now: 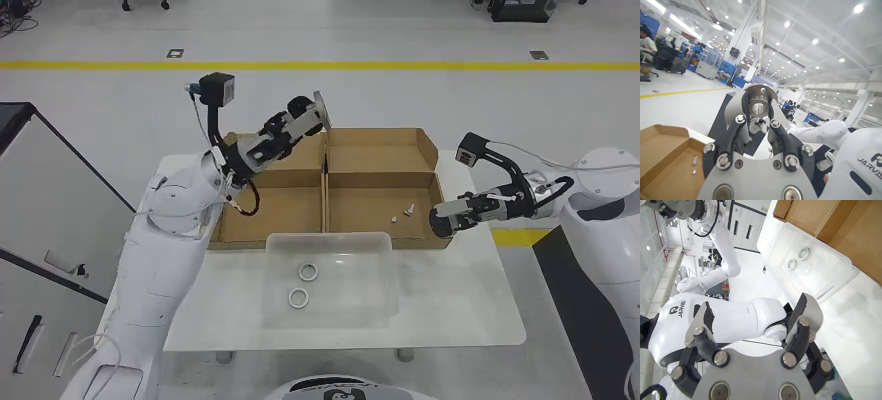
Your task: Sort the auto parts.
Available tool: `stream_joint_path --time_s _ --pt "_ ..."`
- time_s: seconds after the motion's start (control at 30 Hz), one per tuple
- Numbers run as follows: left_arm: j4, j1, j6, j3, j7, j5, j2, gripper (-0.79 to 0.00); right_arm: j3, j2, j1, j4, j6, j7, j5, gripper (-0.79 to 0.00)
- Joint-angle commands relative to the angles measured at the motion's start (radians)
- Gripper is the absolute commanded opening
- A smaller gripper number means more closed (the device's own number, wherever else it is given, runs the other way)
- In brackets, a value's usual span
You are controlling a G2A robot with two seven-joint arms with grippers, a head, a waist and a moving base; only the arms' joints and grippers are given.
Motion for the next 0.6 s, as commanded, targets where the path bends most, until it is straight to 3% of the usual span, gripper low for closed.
stream_joint_path --time_s 0.0,0.3,0.57 --pt "-0.006 0.016 0.013 -0.005 -0.013 0.044 0.004 -0.785 0.0 0.0 0.0 0.0 0.0 0.0 0.0 0.0" --pt "-0.054 0.096 0.076 -0.031 -0.097 0.239 0.028 -0.785 0.0 0.0 0.0 0.0 0.0 0.0 0.0 0.0" --pt "-0.001 0.019 0.07 0.004 -0.183 0.442 0.04 -0.785 0.0 0.0 0.0 0.0 0.0 0.0 0.0 0.0"
